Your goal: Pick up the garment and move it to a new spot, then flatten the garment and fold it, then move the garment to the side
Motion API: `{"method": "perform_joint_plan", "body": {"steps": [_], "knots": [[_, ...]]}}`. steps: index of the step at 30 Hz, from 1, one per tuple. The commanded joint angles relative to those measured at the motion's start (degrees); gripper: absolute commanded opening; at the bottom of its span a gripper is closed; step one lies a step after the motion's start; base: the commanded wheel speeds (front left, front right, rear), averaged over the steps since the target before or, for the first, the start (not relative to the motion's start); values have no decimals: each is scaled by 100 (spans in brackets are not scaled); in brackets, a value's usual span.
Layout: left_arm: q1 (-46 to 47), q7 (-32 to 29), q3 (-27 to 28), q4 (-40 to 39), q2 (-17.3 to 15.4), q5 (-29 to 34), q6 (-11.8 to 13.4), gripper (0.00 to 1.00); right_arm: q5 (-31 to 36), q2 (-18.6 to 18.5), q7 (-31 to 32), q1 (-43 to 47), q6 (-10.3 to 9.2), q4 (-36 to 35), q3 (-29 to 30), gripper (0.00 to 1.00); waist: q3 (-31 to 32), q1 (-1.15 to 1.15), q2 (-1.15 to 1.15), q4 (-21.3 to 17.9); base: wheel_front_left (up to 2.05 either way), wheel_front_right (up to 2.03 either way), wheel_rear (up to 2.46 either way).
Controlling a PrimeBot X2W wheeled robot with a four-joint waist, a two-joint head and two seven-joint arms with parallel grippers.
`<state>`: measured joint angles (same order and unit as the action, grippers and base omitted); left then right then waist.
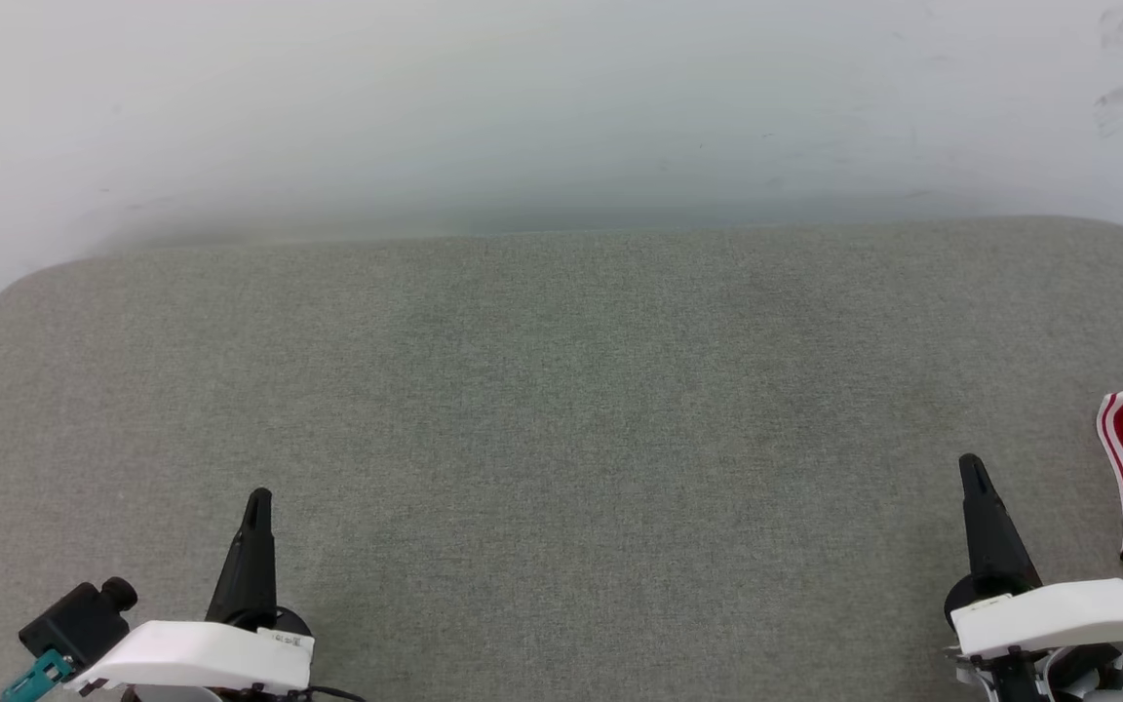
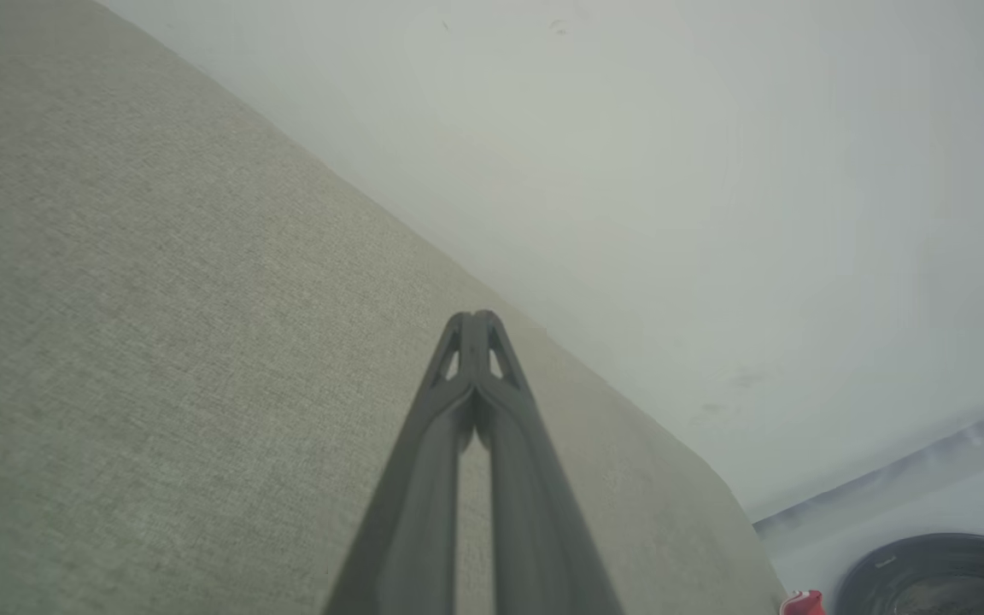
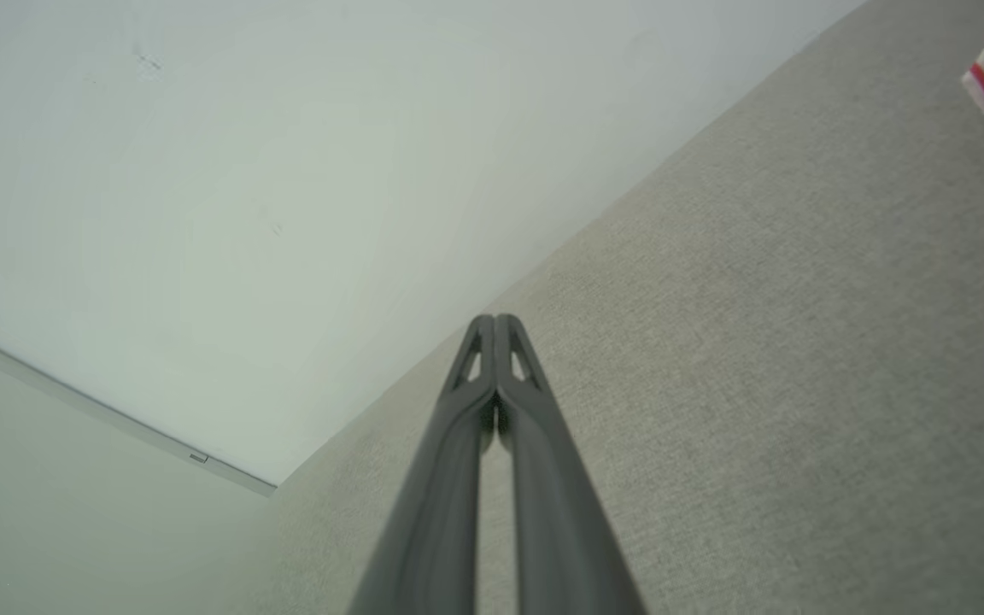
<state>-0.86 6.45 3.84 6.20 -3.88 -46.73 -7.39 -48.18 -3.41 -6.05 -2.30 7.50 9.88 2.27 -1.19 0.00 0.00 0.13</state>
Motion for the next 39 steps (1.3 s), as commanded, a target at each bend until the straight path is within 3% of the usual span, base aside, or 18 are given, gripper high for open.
{"method": "perform_joint_plan", "body": {"steps": [1, 39], "knots": [[122, -26, -1, -33, -50, -153, -6, 0, -154, -46, 25, -161, -1, -40, 16, 0, 1, 0, 0, 0, 0, 0, 0], [465, -659, 58, 412, -41, -2672, -11, 0, -2571, -47, 658, -301, -1, 207, 180, 0, 47, 0, 0, -6, 0, 0, 0]]}}
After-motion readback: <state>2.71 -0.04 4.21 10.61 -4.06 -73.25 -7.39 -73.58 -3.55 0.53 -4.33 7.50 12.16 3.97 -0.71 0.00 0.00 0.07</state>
